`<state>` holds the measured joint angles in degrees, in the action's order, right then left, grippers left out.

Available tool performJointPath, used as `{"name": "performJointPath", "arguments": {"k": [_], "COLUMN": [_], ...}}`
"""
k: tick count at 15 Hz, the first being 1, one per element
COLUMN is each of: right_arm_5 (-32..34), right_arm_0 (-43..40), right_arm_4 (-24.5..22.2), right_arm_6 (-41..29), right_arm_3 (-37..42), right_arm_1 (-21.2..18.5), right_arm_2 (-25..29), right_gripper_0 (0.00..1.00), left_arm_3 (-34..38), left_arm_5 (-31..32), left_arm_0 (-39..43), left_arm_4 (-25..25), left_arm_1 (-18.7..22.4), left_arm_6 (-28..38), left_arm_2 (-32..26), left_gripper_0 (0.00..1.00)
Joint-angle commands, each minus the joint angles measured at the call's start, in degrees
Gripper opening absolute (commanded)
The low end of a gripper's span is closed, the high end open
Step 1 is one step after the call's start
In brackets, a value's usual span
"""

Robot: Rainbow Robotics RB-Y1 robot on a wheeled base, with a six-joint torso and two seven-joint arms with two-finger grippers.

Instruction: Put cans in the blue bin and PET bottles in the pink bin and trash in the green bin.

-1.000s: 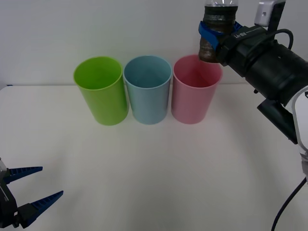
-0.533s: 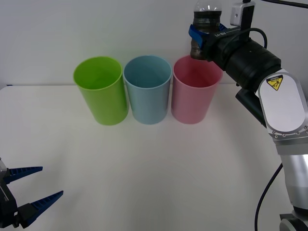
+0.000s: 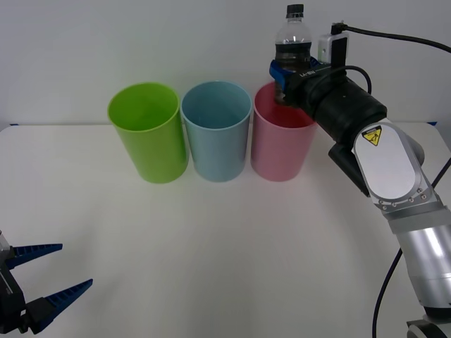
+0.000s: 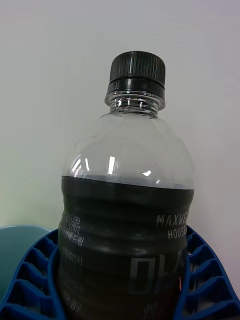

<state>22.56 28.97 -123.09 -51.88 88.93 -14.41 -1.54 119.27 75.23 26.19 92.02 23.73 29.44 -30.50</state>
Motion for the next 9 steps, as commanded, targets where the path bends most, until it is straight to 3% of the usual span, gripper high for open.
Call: {"name": "performJointPath", "arguments": {"k": [1, 5, 6, 7, 8, 9], "right_arm_5": [-0.32, -0.76, -0.76, -0.76, -0.76, -0.67], "right_arm_0": [-0.23, -0.14, -0.14, -0.14, -0.23, -0.14], "right_arm_4": [-0.31, -0.39, -0.39, -0.39, -0.39, -0.31], "right_arm_6": [0.29, 1.08, 1.17, 1.17, 1.34, 1.52], "right_arm_3": [-0.33, -1.56, -1.56, -1.56, -1.56, -1.56], "right_arm_1": [0.17, 0.17, 0.08, 0.17, 0.08, 0.17], "right_arm_2": [-0.39, -0.57, -0.48, -0.48, -0.48, -0.48], "right_gripper_0": [0.00, 0.00, 0.22, 0.68, 0.86, 0.91], "left_arm_3": [0.00, 0.00, 0.00, 0.00, 0.00, 0.00], "left_arm_5": [0.00, 0.00, 0.00, 0.00, 0.00, 0.00], "left_arm_0": [0.00, 0.00, 0.00, 0.00, 0.00, 0.00], "left_arm_4": [0.00, 0.00, 0.00, 0.00, 0.00, 0.00], "left_arm_1": [0.00, 0.00, 0.00, 0.00, 0.00, 0.00], "left_arm_6": [0.00, 0.00, 0.00, 0.00, 0.00, 0.00], "left_arm_2": [0.00, 0.00, 0.00, 0.00, 0.00, 0.00], "left_gripper_0": [1.00, 1.00, 1.00, 1.00, 1.00, 1.00]}}
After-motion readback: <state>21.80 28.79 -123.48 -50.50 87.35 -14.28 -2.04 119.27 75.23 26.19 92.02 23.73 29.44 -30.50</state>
